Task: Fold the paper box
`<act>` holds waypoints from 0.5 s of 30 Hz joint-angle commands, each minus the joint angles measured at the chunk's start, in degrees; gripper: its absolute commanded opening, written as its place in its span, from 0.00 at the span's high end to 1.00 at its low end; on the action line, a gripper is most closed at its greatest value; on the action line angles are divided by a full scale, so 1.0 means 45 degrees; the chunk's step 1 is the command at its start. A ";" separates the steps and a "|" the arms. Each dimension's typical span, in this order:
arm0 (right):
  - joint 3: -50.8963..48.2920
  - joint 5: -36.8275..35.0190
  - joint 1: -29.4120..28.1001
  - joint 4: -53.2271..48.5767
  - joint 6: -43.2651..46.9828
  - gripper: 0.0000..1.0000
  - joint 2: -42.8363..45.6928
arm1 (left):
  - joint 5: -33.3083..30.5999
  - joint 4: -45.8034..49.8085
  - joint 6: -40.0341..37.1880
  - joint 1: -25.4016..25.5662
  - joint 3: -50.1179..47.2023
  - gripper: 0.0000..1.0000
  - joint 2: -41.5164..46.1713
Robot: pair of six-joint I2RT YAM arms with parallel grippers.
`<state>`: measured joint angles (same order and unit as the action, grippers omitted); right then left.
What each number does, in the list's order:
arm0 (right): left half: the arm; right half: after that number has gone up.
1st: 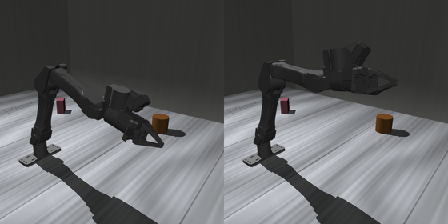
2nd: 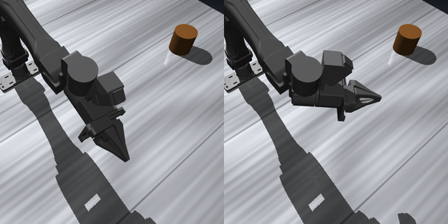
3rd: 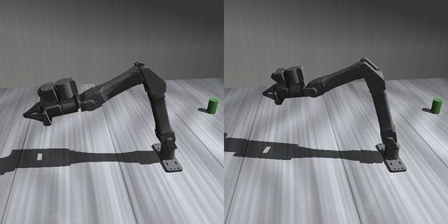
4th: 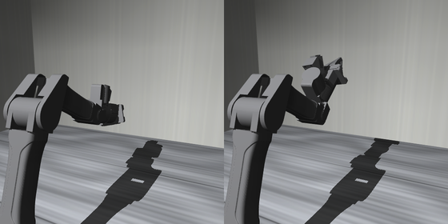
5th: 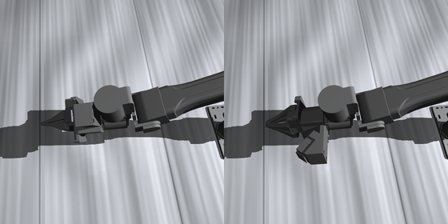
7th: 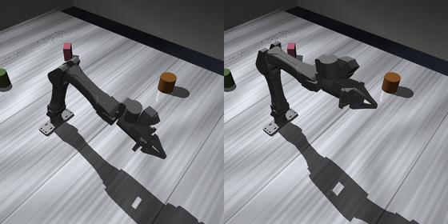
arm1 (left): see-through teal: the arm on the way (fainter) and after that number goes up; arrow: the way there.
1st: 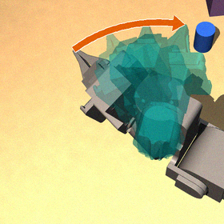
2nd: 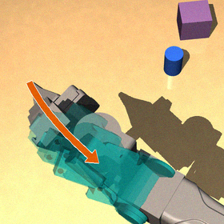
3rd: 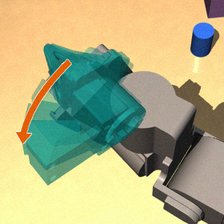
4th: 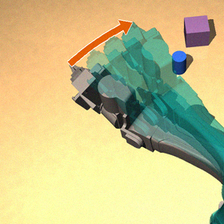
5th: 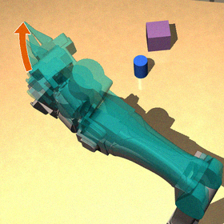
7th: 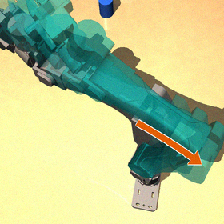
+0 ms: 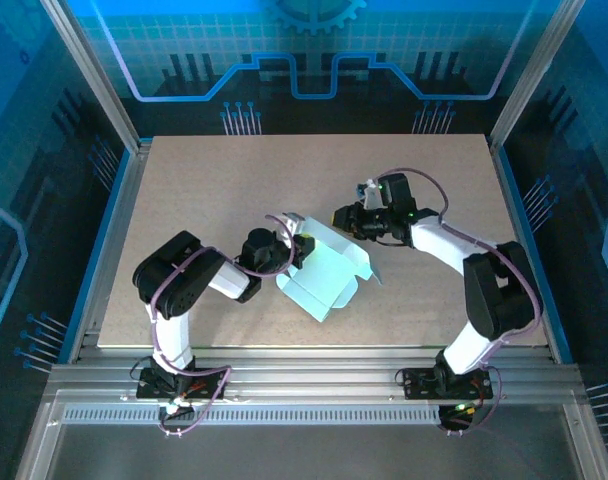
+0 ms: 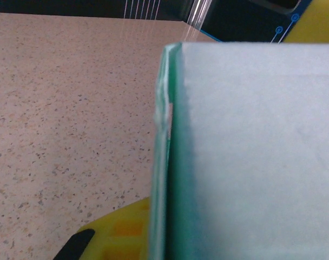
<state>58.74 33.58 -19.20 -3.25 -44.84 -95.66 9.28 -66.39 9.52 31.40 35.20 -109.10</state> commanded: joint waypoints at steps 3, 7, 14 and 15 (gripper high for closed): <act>0.0309 0.1052 -0.0561 -0.0599 0.0224 0.77 -0.0709 | 0.0264 -0.0408 0.0458 0.0010 0.0187 1.00 0.0470; 0.0138 0.1207 -0.0880 -0.0236 0.0064 0.78 -0.0964 | 0.0054 -0.0165 0.0596 0.0007 0.0399 1.00 0.0475; -0.0194 0.1055 -0.1451 0.0417 -0.0426 0.79 -0.1082 | -0.0348 0.0678 0.1001 -0.0001 0.0796 1.00 0.0564; -0.0270 0.1033 -0.1543 0.0628 -0.0541 0.78 -0.1090 | -0.0399 0.0774 0.1084 0.0003 0.0847 1.00 0.0589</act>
<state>58.85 33.87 -21.71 -1.43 -46.11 -99.68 8.78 -62.30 12.05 31.16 35.59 -108.75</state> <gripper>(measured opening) 0.216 0.086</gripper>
